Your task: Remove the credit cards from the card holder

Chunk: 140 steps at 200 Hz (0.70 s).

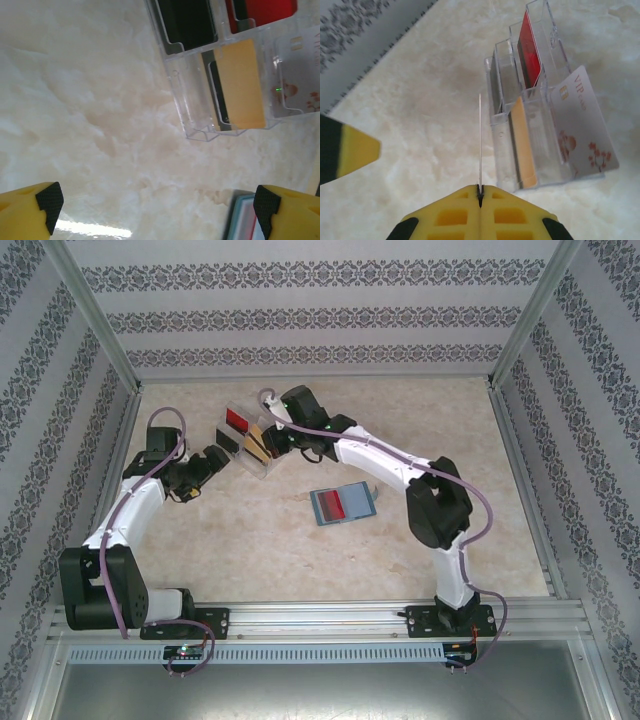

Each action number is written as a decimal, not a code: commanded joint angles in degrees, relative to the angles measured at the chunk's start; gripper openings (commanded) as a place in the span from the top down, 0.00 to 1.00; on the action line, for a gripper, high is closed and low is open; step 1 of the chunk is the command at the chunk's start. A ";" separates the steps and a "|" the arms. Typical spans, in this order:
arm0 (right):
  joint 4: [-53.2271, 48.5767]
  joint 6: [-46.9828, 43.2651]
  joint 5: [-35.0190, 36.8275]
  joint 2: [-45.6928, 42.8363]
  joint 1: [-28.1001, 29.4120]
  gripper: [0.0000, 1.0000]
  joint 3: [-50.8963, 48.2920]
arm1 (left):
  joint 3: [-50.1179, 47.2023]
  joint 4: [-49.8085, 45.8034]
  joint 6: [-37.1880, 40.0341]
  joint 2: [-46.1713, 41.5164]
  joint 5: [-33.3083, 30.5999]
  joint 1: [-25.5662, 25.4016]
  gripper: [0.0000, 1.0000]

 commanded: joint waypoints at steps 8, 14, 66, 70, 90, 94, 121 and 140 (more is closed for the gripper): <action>-5.23 -9.84 3.14 6.68 0.45 1.00 9.09 | 1.15 -2.79 4.46 1.23 -1.89 0.70 0.00; -5.49 -10.49 3.39 7.86 0.56 1.00 10.52 | 1.29 -2.79 4.45 1.42 -1.67 0.68 0.00; -7.93 -12.98 2.61 16.66 0.70 1.00 20.96 | 1.03 -1.48 4.93 2.58 -0.10 0.70 0.00; -8.19 -13.17 2.45 17.13 0.73 1.00 21.42 | 1.04 -1.47 4.94 2.58 -0.25 0.72 0.01; -9.23 -13.90 2.97 18.91 0.68 1.00 23.13 | 1.05 -1.57 5.06 2.63 -0.36 0.76 0.01; -9.35 -14.02 3.11 19.18 0.75 1.00 23.35 | 1.03 -1.55 5.07 2.72 -0.32 0.79 0.00; -9.46 -13.90 4.07 20.57 0.74 1.00 24.12 | 1.01 -1.56 4.98 3.21 0.24 0.75 0.00; -9.72 -13.70 4.21 21.30 0.71 1.00 24.77 | 0.80 -1.57 4.98 3.29 0.45 0.77 0.01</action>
